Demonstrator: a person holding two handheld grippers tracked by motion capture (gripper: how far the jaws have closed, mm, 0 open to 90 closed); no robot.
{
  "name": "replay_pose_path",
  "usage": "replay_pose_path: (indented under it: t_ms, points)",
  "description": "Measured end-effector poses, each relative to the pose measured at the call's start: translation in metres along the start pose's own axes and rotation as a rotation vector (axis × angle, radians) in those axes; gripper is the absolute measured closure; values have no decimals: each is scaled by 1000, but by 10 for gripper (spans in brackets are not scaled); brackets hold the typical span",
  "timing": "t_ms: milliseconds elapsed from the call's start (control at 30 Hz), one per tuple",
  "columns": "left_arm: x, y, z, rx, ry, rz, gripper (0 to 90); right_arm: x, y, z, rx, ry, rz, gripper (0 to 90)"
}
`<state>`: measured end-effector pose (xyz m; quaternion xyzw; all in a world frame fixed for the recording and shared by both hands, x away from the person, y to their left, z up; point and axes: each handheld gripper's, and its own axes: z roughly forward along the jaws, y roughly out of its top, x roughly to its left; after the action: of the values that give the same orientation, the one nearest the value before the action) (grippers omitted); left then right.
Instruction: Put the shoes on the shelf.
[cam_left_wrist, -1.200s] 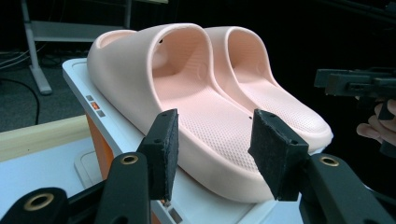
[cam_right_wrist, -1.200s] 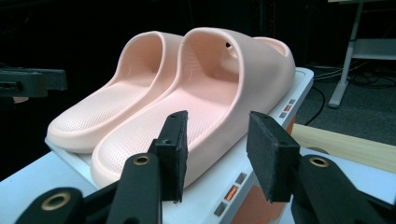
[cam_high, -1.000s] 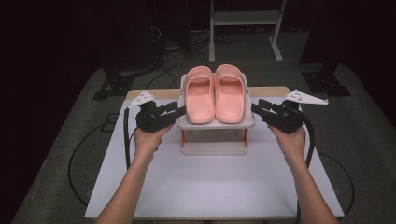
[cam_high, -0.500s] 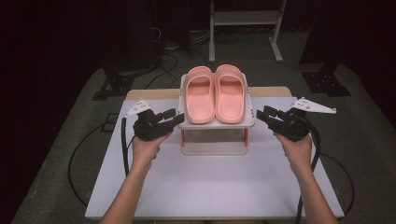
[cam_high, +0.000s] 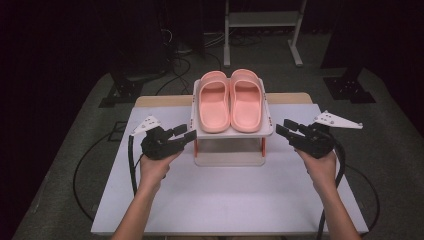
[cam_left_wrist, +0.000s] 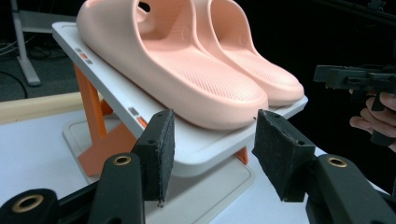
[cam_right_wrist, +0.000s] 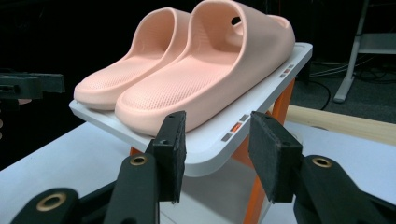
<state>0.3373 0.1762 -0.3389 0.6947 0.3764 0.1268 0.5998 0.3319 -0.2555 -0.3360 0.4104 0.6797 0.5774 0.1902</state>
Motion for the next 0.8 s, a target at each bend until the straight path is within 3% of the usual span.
replay_pose_path:
  t_ms: [800]
  points:
    - [-1, -23, -13, -4, -4, -20, 444, -5, -27, -12, 6, 27, 20, 496]
